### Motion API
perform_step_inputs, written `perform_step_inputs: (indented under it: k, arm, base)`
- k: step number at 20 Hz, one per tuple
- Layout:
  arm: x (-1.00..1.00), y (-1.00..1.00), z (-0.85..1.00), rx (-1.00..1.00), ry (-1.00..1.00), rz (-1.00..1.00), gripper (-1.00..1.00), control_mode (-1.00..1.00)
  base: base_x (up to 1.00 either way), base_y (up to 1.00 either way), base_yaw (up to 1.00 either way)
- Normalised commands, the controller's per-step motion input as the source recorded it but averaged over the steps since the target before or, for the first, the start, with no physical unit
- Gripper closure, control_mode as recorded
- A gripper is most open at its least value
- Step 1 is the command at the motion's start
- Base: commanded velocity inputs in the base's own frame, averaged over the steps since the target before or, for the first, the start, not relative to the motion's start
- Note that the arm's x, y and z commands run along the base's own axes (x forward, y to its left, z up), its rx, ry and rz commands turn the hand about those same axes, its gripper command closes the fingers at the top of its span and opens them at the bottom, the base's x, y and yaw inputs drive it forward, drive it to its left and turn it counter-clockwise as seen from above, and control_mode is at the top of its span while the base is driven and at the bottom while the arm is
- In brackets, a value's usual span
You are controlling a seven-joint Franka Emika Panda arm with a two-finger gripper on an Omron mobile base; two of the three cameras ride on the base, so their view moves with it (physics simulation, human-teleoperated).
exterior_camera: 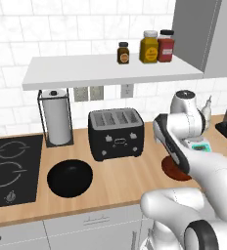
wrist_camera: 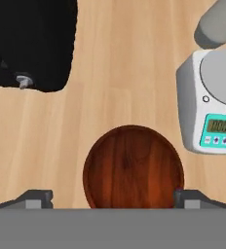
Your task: Pick up the bowls on the counter and stack them on top of one another in the open cabinet. Place the smaller bowl on top of the larger bowl.
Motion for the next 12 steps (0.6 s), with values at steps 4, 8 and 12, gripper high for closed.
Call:
perform_step_inputs:
  k: [4, 8, 12]
  arm:
    - [0.03, 0.0, -1.0, 0.0, 0.01, 0.0, -1.0, -1.0]
    - [0.01, 0.0, -0.76, -0.01, 0.01, 0.0, -1.0, -1.0]
    - [0.1, 0.03, -0.54, -0.03, 0.0, 0.0, -1.0, -1.0]
  base:
    - [0.0, 0.0, 0.0]
    - [0.0, 0.0, 0.0]
    - [0.0, 0.0, 0.0]
